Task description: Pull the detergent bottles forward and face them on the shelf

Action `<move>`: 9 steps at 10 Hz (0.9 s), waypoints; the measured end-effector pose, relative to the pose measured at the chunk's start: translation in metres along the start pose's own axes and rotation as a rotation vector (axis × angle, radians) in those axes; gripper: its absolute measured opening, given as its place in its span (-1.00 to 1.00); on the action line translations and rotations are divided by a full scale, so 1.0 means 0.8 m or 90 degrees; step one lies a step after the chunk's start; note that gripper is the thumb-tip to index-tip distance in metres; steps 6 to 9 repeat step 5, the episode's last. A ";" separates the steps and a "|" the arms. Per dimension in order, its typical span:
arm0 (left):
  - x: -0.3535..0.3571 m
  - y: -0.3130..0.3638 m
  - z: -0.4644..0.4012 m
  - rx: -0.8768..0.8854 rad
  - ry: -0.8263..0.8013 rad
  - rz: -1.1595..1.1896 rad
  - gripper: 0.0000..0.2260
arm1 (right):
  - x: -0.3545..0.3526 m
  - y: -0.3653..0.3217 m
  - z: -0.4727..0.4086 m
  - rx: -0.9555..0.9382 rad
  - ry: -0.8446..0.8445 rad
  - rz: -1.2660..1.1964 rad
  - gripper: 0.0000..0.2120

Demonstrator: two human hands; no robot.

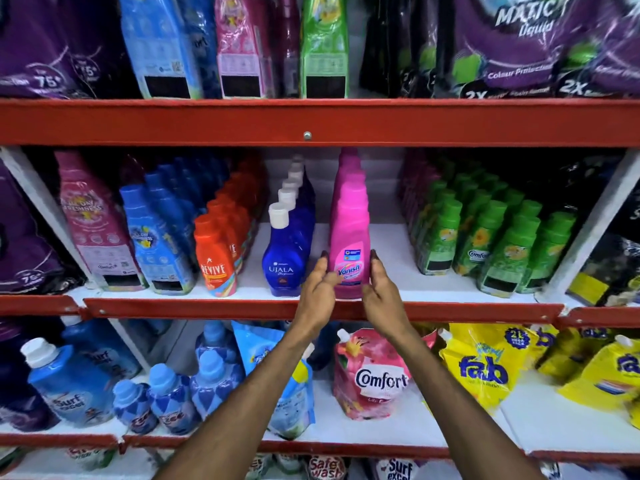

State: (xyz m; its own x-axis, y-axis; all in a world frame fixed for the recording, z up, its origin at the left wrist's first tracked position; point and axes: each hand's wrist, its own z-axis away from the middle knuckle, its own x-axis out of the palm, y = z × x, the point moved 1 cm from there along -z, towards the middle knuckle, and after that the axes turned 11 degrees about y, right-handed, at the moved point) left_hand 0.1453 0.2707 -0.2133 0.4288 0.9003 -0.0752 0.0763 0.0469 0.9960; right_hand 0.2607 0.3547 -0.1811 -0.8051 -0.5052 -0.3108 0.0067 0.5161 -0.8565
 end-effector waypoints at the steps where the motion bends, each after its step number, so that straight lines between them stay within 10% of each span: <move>1: -0.001 0.000 0.000 -0.002 -0.033 0.039 -0.23 | -0.001 0.000 -0.002 0.016 -0.008 -0.016 -0.40; 9: -0.004 0.033 0.025 0.013 -0.055 0.004 -0.25 | -0.006 -0.007 0.001 0.026 0.010 -0.022 -0.41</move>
